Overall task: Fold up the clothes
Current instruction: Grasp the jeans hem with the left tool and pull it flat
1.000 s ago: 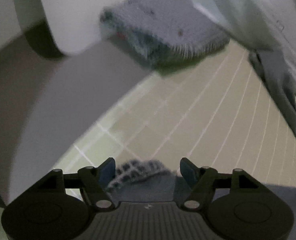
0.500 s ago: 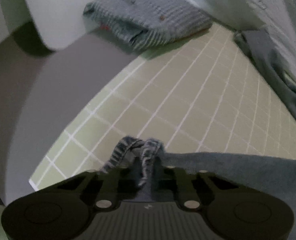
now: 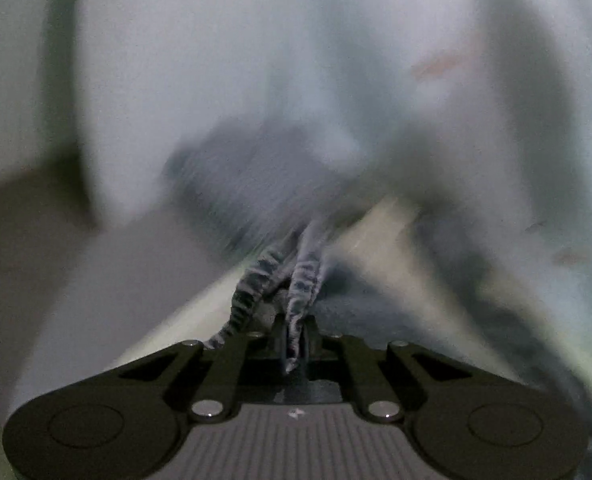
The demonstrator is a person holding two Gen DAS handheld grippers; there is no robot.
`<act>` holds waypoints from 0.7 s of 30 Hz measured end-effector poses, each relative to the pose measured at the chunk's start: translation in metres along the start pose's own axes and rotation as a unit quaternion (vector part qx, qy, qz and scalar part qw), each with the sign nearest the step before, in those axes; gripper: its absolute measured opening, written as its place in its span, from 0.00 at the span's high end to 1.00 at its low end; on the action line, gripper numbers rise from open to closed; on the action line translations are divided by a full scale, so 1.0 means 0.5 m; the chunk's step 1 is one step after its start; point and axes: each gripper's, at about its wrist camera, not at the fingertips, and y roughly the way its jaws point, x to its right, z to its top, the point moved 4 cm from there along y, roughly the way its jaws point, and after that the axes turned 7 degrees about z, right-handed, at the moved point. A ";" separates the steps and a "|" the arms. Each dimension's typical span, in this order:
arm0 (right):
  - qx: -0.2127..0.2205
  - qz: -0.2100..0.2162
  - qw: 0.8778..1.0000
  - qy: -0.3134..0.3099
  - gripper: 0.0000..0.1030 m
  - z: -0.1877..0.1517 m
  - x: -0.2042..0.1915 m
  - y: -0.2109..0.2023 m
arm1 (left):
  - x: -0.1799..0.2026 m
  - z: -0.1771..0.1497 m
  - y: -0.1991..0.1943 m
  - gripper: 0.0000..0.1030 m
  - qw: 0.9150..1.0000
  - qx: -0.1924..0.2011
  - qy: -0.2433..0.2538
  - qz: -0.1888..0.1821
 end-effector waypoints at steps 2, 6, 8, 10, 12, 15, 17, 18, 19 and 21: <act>0.000 0.000 1.000 0.000 0.00 -0.001 -0.001 0.000 | -0.032 -0.035 0.051 0.88 0.998 -0.047 -0.017 0.037; -0.001 0.001 1.000 -0.002 0.00 0.001 -0.001 0.002 | -0.071 -0.062 0.086 0.80 0.995 -0.073 -0.036 0.063; -0.001 0.000 1.000 -0.001 0.00 0.002 -0.001 0.003 | -0.091 -0.076 0.104 0.57 0.992 -0.086 -0.046 0.076; 0.000 -0.001 1.000 0.000 0.00 0.002 -0.003 0.003 | -0.098 -0.081 0.118 0.45 0.991 -0.089 -0.044 0.087; 0.001 -0.002 1.000 0.001 0.00 0.002 -0.004 0.003 | -0.097 -0.082 0.139 0.45 0.989 -0.098 -0.026 0.107; 0.003 -0.004 1.000 0.003 0.00 0.002 -0.006 0.003 | -0.097 -0.085 0.171 0.45 0.984 -0.122 -0.026 0.129; 0.001 -0.004 1.000 0.004 0.00 0.003 -0.005 0.003 | -0.093 -0.088 0.169 0.42 0.983 -0.126 -0.033 0.132; 0.001 -0.004 1.000 0.005 0.00 0.002 -0.006 0.003 | -0.087 -0.087 0.169 0.40 0.983 -0.124 -0.029 0.133; 0.002 -0.005 1.000 0.005 0.00 0.002 -0.006 0.003 | -0.079 -0.086 0.169 0.33 0.984 -0.120 -0.023 0.131; 0.003 -0.006 1.000 0.007 0.00 0.001 -0.007 0.002 | -0.054 -0.083 0.166 0.25 0.986 -0.107 -0.009 0.129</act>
